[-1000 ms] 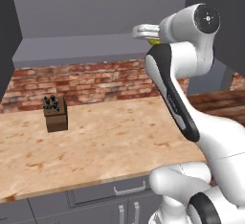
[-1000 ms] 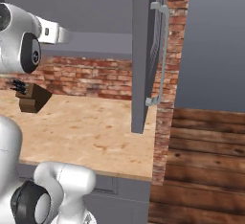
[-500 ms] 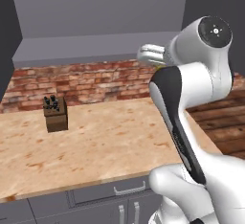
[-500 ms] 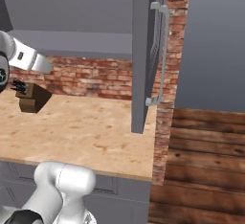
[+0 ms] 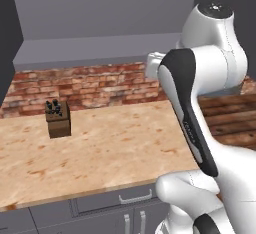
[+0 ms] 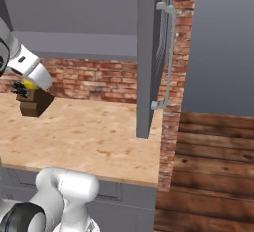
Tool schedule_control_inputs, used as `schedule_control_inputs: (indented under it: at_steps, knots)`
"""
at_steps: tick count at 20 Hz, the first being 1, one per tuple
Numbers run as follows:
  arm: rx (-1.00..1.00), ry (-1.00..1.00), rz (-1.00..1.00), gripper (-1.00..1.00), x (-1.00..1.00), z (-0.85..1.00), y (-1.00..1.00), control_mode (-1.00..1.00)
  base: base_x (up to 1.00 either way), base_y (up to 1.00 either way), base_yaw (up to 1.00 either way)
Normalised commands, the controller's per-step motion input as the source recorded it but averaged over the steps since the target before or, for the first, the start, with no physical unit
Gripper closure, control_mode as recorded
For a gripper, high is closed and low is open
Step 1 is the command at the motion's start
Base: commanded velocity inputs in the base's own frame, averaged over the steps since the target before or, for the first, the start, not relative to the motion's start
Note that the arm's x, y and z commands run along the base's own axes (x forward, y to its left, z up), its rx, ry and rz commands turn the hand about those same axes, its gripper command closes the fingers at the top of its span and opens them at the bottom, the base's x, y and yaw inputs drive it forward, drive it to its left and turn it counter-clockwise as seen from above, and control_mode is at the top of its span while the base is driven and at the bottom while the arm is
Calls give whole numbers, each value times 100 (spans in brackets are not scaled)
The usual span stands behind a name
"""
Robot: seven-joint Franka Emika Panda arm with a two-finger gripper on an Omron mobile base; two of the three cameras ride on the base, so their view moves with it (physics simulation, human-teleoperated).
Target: Pick the lemons from the cabinet and place them in one bowl. Pick the carrot from the sink and place it in the other bowl.
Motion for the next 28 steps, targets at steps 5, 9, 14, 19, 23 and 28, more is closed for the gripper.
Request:
schedule_control_inputs:
  at_steps: [5,9,14,19,23,28]
  knots:
    - [0,0,4,100,-1,-69,-5,-100,0,0,0]
    - [6,-2,4,100,-4,-35,-5,-100,0,0,0]
    - [8,7,17,100,-11,0,-3,-100,0,0,0]
    - [0,14,18,100,-18,0,-6,-100,0,0,0]
    - [-1,3,0,100,-31,-4,0,-100,0,0,0]
    - [0,0,0,100,-50,-40,0,-100,0,0,0]
